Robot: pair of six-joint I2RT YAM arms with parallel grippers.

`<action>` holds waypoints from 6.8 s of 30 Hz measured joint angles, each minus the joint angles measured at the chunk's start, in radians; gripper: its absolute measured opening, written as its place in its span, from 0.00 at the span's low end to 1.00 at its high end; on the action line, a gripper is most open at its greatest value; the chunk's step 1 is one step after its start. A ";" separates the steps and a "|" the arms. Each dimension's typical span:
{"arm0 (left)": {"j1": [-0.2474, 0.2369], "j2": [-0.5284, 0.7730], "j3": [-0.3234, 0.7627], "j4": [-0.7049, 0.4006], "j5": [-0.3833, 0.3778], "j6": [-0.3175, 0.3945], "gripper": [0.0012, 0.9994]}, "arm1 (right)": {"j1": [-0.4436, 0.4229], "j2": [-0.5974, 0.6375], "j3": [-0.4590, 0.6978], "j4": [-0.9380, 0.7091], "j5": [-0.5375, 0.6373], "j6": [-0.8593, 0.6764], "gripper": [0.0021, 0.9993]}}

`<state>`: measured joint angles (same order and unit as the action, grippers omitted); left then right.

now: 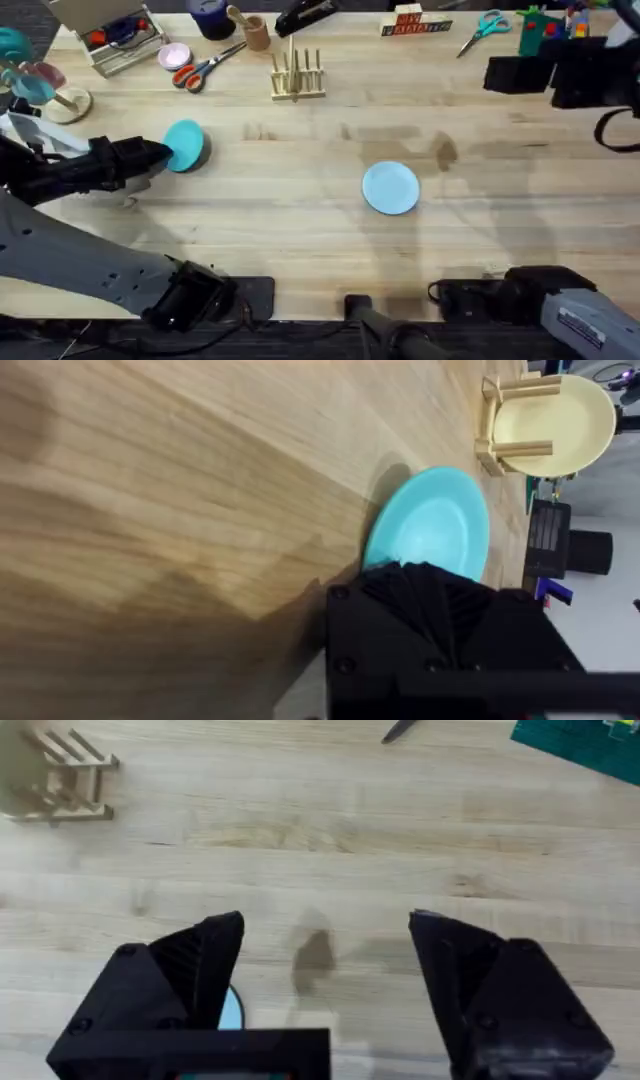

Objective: Pick up the plates from the table one by one and place each into a slot on the dish rack.

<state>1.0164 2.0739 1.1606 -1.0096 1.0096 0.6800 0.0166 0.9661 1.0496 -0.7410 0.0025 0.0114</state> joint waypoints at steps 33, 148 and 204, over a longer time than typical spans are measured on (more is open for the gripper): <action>0.000 0.000 0.000 0.001 0.000 -0.003 0.04 | 0.565 0.502 0.001 0.613 -0.306 0.495 1.00; -0.109 -0.423 -0.002 -0.120 -0.066 -0.033 0.04 | 0.809 1.236 0.734 0.440 -0.432 0.622 0.03; -1.334 -1.003 -0.002 0.083 -1.452 -0.850 0.93 | 0.705 0.887 1.114 -0.285 0.368 0.353 0.03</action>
<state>-0.3176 1.0706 1.1591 -0.9268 -0.4423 -0.1697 0.7216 1.8527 2.1635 -1.0256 0.3706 0.3642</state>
